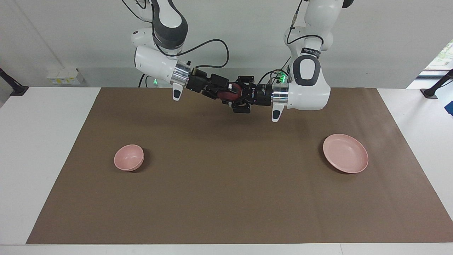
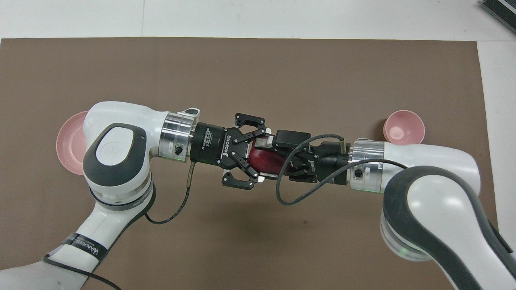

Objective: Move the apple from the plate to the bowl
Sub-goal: 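Close the right gripper on the apple and open the left gripper, then pull the apple back with the right gripper while the left gripper retracts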

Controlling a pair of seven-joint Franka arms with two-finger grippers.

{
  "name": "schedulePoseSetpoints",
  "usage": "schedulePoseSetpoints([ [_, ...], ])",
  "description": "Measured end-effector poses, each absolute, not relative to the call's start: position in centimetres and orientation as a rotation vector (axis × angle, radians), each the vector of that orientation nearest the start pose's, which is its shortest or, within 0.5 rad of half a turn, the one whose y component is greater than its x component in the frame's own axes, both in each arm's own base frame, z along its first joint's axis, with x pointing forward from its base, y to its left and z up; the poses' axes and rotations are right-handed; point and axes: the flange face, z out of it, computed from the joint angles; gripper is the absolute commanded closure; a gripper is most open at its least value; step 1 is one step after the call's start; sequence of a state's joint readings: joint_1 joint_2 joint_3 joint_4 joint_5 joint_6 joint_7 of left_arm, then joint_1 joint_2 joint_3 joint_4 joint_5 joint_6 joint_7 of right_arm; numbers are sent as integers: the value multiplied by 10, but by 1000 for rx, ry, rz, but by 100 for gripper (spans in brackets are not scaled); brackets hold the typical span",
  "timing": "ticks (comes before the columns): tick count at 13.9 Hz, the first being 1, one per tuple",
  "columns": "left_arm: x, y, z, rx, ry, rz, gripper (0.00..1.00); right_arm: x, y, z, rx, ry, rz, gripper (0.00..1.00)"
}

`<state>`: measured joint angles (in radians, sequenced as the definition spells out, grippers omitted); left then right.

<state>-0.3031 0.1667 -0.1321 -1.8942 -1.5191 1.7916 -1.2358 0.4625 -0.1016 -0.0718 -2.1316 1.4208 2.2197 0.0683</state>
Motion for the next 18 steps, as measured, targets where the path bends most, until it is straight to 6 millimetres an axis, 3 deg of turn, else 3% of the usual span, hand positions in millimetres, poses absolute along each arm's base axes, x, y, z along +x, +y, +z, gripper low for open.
schedulePoseSetpoints([
  [2,515,-329,471,1442,1278,-1418,100,496,237,496,-1881,514,136,41],
  [4,515,-329,471,1439,1277,-1419,100,497,237,497,-1881,514,135,89],
  [5,515,-329,471,1439,1277,-1419,43,497,237,497,-1881,514,135,100],
  [6,515,-329,471,1439,1277,-1419,0,497,237,497,-1881,514,135,100],
  [14,513,-325,468,1556,1283,-1363,0,496,238,493,-1939,510,146,100],
  [18,515,-312,458,1766,1258,-1232,0,499,215,499,-2035,475,138,100],
])
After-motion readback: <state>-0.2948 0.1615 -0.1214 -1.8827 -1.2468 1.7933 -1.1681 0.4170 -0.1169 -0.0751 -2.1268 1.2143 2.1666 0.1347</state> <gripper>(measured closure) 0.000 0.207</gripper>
